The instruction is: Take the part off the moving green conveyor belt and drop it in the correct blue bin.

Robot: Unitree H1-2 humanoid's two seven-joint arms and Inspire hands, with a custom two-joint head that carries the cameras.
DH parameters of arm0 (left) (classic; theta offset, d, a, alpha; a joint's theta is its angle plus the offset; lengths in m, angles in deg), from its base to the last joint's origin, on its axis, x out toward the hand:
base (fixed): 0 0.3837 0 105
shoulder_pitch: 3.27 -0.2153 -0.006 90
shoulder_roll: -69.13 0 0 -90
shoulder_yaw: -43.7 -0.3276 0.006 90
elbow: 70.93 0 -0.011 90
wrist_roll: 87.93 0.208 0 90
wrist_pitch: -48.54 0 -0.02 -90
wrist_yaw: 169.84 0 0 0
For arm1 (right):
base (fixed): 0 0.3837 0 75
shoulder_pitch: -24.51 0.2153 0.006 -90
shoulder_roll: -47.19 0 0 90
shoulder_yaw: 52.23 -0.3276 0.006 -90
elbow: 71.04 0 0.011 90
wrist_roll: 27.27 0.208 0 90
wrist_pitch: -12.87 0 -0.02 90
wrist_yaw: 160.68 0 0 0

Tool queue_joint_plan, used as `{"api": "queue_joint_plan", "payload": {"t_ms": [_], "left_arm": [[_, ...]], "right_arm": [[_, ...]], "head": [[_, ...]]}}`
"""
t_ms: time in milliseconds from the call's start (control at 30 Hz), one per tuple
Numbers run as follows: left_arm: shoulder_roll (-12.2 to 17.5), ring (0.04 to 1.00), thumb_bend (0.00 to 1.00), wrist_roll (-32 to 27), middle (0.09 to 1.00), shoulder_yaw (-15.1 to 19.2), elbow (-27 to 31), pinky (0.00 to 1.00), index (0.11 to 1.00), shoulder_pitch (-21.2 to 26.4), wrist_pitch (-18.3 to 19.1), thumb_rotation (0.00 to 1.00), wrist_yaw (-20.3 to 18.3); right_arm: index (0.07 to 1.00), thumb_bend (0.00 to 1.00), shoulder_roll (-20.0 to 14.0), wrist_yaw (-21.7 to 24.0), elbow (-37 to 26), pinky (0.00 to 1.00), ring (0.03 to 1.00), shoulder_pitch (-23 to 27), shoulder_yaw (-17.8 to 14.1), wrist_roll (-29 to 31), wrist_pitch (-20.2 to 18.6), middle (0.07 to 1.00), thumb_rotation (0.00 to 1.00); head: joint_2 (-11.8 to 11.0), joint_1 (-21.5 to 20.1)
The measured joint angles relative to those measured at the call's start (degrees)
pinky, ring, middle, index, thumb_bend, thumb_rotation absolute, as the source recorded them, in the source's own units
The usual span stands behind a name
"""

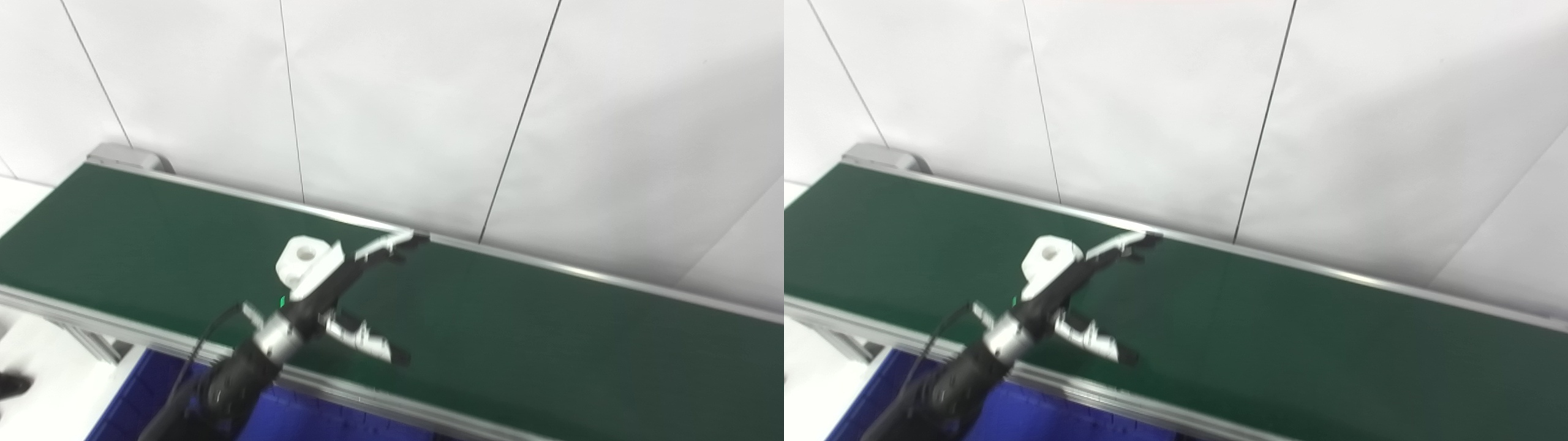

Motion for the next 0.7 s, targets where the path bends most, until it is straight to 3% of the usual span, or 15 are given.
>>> {"api": "queue_joint_plan", "payload": {"t_ms": [267,400,700], "left_arm": [[0.20,0.884,0.84,8.08,0.922,1.13,-0.09,0.78,0.905,5.40,10.41,0.22,-2.64],[0.19,0.881,0.85,10.90,0.931,1.03,-1.03,0.75,0.911,7.16,13.70,0.23,-3.52],[2.61,0.913,0.94,17.78,0.970,-0.37,-2.80,0.83,0.928,10.84,21.35,0.14,-7.47]], "right_arm": [[0.909,0.82,1.83,3.81,-0.65,0.76,0.829,-1.02,-3.31,0.05,0.00,0.878,0.36],[0.898,0.82,2.01,3.91,-0.98,0.75,0.817,-0.99,-3.51,0.08,0.00,0.865,0.34],[0.897,0.82,1.97,3.62,-1.74,0.73,0.812,-0.73,-3.26,-1.04,0.00,0.864,0.36]], "head": [[1.41,1.23],[1.76,1.58],[1.76,2.28]]}}
